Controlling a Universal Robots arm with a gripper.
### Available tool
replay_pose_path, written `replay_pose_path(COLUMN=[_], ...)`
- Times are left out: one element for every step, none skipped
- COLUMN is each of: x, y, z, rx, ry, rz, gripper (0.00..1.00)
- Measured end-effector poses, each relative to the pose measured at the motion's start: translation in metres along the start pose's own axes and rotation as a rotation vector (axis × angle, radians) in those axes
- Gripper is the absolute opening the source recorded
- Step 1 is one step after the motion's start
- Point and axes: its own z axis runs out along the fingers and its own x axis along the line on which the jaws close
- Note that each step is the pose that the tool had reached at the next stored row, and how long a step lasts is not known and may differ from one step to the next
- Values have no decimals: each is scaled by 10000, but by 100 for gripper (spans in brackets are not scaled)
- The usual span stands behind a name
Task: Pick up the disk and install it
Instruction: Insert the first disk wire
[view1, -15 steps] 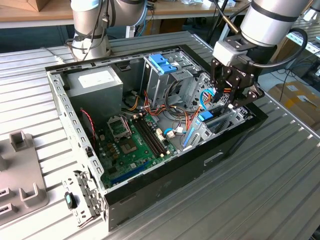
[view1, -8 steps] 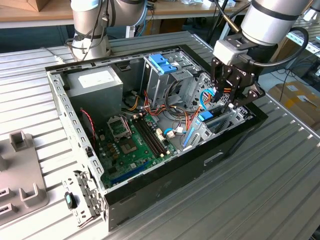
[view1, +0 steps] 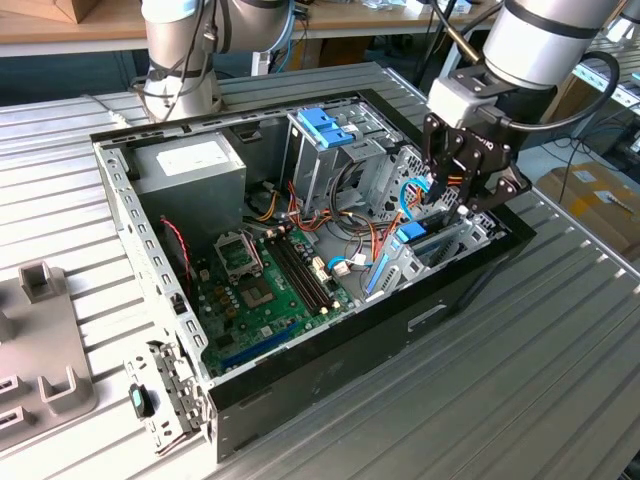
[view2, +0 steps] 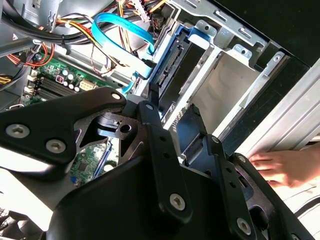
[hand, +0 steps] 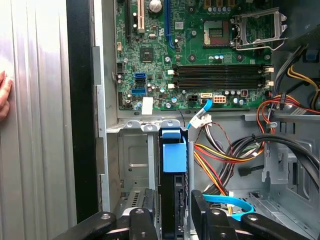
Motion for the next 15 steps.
replay_pose_path(x=[0,1,1,1,1,1,2,2,2,2,2,0,-5,-26,-52], y=[0,-1,-1,-2,-2,-3,-3,-4,-4,-4,-4,-4,-4,-4,-3], z=[-7,-22,-31,-43,-52,-65,-79,-93,-92,-93,-94,-95,-96,-95,-96], rx=[0,0,0,0,0,0,0,0,0,0,0,0,0,0,0], ry=[-1,-1,-1,-2,-2,-2,-2,-3,-5,-4,-2,-1,1,-2,-1], rz=[0,0,0,0,0,0,0,0,0,0,0,0,-1,-1,-1], gripper=[43,43,43,43,43,43,43,43,43,43,43,43,43,43,43])
